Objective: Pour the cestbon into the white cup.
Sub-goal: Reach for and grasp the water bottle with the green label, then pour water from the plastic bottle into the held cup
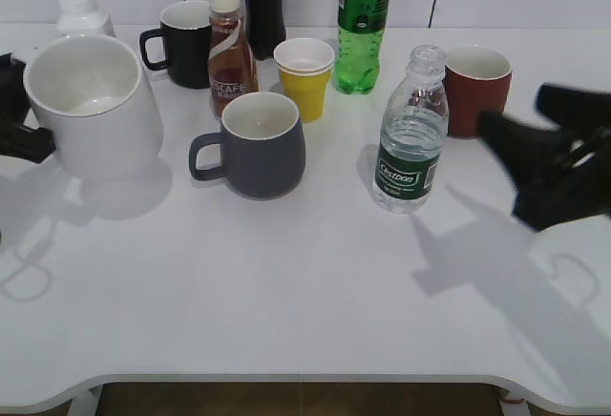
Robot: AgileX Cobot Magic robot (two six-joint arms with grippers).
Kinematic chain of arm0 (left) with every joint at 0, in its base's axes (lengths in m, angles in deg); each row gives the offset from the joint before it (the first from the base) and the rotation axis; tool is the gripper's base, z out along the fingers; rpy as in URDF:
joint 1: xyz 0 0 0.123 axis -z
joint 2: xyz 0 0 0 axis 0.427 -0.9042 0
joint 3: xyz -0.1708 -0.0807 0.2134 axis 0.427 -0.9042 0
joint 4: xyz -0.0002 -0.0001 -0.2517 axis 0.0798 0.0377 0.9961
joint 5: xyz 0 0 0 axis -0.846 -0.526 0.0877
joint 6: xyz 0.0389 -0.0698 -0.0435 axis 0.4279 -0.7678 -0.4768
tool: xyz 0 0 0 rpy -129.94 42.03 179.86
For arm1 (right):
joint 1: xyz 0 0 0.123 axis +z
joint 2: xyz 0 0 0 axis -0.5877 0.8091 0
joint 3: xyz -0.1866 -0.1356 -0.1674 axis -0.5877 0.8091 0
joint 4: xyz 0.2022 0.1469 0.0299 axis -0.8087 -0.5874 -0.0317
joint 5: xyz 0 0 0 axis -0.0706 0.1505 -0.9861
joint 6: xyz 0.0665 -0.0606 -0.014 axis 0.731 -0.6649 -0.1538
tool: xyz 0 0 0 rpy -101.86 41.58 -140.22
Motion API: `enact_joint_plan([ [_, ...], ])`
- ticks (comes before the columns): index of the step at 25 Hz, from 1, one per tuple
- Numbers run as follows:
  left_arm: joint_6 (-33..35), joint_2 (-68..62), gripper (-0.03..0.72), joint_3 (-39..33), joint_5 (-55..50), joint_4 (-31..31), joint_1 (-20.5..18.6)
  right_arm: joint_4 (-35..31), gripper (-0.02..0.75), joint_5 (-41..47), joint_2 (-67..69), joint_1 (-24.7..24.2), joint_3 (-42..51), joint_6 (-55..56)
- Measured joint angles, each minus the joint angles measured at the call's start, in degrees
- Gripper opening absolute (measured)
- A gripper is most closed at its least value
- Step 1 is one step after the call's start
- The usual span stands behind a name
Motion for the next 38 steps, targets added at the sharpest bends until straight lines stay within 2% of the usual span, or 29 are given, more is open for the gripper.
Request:
enact_joint_plan([
  [6,0.0,0.1,0.039,0.0,0.0,-0.5,0.0,1.5,0.631,-8.0,15.7,0.5,0.1,3.3],
  [11,0.0,0.1,0.039,0.0,-0.3,-0.6,0.0,1.6,0.65,-13.5,26.0,0.5,-2.2,5.1],
  [16,-1.6,0.2,0.039,0.0,-3.9,-0.7,0.9,2.4,0.648,-13.3,35.5,0.5,-11.3,7.3],
  [18,-2.4,0.2,0.038,0.0,-5.3,-1.2,1.7,2.5,0.624,-10.4,38.7,0.5,-15.9,8.4],
  [20,-4.2,0.2,0.038,0.0,-6.2,-2.4,2.7,3.0,0.53,-6.6,40.8,0.5,-19.7,8.7],
  [21,-5.3,0.4,0.038,0.0,-6.8,-3.4,3.3,3.7,0.456,-5.6,41.0,0.5,-20.7,8.8],
  [22,-6.2,0.8,0.038,0.0,-7.8,-4.6,4.0,5.5,0.446,-4.6,41.0,0.5,-21.3,9.0],
  [25,-7.4,3.2,0.038,0.0,-13.0,-6.7,7.2,14.0,0.445,-0.3,38.3,0.9,-21.5,9.1],
  [28,-7.8,6.1,0.038,0.2,-19.5,-7.1,11.6,19.0,0.445,9.2,32.9,2.6,-23.2,6.4],
  [32,-9.6,9.0,0.038,2.8,-28.6,-7.2,17.5,19.9,0.445,21.8,26.7,6.5,-29.1,-3.3],
  [38,-10.8,10.8,0.038,10.0,-43.5,-6.0,24.7,20.3,0.445,32.2,25.1,11.9,-36.8,-15.6],
])
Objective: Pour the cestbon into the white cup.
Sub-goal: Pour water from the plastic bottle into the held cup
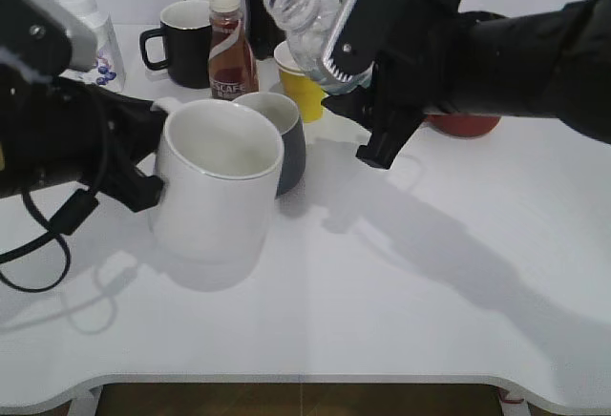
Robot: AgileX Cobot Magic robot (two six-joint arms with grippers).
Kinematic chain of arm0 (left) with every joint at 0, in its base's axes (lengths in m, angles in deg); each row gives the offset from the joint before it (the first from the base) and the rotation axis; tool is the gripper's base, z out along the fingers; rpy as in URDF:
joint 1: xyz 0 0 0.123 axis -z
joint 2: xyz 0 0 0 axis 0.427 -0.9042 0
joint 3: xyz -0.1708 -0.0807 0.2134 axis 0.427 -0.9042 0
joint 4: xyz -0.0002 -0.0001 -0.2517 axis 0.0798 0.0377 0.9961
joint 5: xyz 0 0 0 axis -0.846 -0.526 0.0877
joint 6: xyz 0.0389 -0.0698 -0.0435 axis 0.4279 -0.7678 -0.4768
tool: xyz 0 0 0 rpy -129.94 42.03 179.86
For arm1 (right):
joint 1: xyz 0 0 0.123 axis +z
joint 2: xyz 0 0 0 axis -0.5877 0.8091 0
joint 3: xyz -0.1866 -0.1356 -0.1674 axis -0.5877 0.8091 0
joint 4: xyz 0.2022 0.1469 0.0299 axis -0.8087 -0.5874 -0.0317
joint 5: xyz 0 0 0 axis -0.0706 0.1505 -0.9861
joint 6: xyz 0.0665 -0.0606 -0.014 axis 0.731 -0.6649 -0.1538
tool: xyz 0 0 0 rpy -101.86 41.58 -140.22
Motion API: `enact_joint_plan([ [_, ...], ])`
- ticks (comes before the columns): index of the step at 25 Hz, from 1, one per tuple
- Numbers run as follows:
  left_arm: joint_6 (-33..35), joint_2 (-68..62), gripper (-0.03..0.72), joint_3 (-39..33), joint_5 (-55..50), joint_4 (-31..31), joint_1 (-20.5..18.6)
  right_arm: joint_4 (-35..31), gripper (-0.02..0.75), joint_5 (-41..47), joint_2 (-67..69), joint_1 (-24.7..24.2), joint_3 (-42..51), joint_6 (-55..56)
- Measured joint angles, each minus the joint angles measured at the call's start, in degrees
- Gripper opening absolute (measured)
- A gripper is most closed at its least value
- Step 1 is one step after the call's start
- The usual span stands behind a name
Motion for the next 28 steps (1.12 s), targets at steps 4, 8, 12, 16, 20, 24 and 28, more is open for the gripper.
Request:
enact_joint_plan([
  [4,-0.2,0.3,0.038,3.1,-6.1,1.0,3.5,0.1,0.445,4.0,0.0,0.7,-2.2,-7.0],
  [8,-0.2,0.3,0.037,6.3,-11.2,2.6,6.1,1.4,0.445,6.7,0.0,0.7,-3.7,-12.6],
  [12,-0.2,0.3,0.037,8.9,-14.9,3.3,6.7,8.3,0.445,7.6,0.0,0.7,-4.3,-14.2],
  [16,-0.2,0.3,0.037,11.0,-19.4,4.8,6.7,15.2,0.445,7.8,0.0,0.7,-4.3,-14.6],
  [20,-0.3,0.3,0.037,11.8,-20.5,5.4,6.8,19.9,0.445,8.5,0.0,0.7,-4.4,-14.6],
  [24,-0.3,0.3,0.037,11.8,-21.5,5.9,7.6,24.3,0.445,11.2,0.0,0.7,-4.7,-14.6],
  [28,-0.3,0.3,0.037,11.8,-22.0,6.4,9.1,27.1,0.445,12.7,0.0,0.7,-6.2,-14.7],
])
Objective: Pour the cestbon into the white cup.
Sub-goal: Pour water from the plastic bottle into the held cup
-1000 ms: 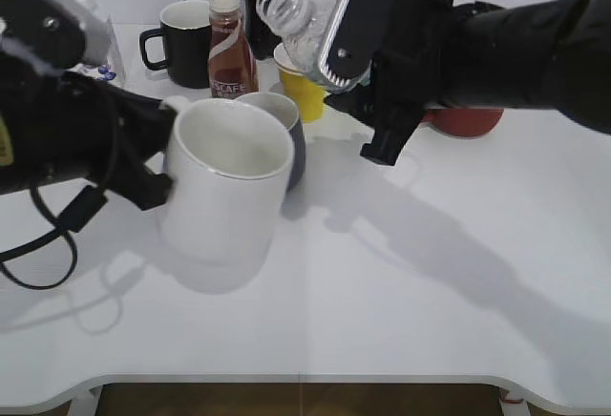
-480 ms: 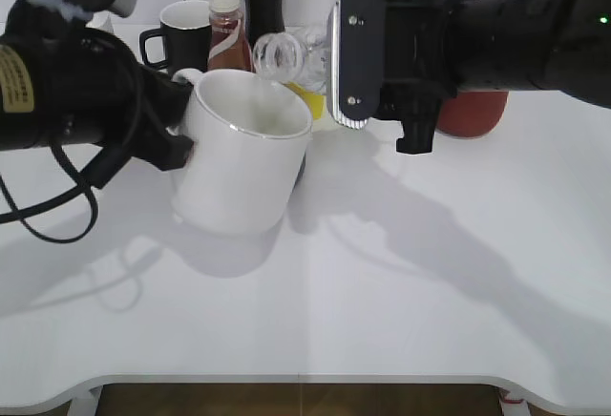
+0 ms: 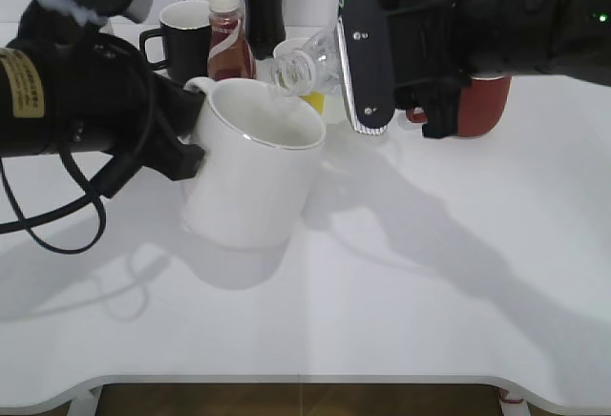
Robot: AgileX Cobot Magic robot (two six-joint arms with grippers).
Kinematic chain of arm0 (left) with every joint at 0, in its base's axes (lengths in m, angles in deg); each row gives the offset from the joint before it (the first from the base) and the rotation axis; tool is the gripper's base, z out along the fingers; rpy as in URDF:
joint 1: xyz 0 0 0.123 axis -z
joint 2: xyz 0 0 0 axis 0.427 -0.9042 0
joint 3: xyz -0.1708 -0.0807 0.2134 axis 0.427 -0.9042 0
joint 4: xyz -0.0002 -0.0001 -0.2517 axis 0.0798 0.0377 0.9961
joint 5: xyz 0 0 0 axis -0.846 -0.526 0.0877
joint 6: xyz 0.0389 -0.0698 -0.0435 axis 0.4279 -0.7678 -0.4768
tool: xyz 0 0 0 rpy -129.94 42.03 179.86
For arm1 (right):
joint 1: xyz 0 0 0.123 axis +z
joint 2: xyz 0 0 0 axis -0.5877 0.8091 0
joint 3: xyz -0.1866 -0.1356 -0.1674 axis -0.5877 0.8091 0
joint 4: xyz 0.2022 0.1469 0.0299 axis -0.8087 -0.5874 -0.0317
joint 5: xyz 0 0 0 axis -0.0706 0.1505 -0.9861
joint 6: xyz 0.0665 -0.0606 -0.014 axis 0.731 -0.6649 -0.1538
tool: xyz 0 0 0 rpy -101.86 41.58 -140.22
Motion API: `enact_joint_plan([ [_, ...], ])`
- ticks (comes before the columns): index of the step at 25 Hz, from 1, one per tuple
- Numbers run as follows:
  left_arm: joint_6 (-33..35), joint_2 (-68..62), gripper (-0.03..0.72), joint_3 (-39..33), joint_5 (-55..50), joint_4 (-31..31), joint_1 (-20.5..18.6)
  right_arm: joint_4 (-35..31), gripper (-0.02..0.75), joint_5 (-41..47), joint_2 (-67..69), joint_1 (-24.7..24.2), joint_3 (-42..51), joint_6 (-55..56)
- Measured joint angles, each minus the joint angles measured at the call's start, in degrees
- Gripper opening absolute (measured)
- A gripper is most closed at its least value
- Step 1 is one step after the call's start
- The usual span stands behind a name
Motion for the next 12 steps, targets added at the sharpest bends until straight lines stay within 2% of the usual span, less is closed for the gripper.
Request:
enact_joint_plan([
  [6,0.0,0.0,0.037,0.0,-1.0,0.2,0.1,4.9,0.445,0.6,0.0,0.0,-0.8,-0.1],
  [12,0.0,0.0,0.037,0.0,-2.3,0.6,0.1,6.9,0.445,0.8,0.0,0.0,-0.8,-0.1],
])
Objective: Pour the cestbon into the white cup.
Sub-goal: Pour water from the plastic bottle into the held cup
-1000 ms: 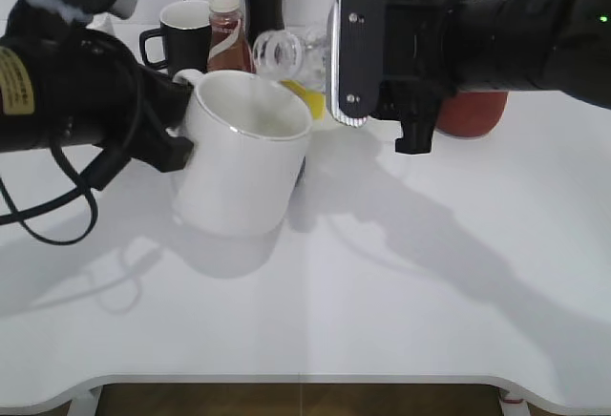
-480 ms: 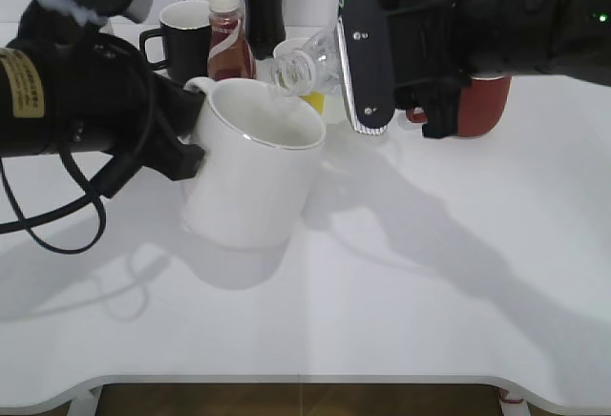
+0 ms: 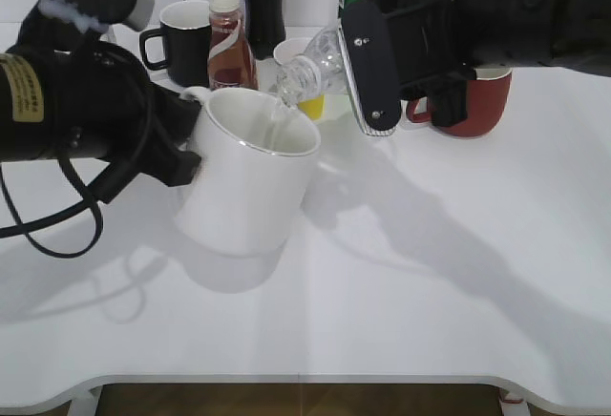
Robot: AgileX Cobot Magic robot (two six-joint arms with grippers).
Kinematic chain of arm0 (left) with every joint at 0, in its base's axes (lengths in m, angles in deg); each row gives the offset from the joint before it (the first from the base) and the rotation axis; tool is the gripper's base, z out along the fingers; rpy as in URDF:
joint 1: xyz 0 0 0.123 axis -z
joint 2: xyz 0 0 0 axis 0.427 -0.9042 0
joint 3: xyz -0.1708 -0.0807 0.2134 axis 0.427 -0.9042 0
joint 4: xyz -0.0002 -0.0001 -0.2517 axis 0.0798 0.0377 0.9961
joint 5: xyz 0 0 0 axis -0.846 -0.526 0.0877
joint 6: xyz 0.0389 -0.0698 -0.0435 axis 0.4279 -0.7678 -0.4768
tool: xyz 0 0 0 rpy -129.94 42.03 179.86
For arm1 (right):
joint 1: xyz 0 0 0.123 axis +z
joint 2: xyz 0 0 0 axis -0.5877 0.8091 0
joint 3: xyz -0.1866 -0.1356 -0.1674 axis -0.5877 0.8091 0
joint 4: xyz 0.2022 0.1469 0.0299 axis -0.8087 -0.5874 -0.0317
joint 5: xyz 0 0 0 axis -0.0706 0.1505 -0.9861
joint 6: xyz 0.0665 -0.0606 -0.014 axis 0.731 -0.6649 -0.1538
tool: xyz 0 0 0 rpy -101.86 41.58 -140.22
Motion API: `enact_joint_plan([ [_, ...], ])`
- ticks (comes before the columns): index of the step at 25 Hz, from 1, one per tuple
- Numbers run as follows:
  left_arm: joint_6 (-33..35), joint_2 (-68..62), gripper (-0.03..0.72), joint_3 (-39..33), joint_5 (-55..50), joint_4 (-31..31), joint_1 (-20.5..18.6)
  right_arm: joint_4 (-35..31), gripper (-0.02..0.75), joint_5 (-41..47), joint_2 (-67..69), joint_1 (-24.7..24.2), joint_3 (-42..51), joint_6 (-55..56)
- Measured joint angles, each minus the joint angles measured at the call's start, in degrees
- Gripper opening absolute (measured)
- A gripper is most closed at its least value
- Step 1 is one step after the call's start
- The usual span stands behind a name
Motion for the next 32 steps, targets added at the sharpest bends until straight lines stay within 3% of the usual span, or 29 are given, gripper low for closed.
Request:
enact_joint_plan([
  [32,0.0,-4.7,0.037,0.0,4.8,-0.3,0.0,7.1,0.445,0.9,0.0,0.0,-0.6,-0.1],
])
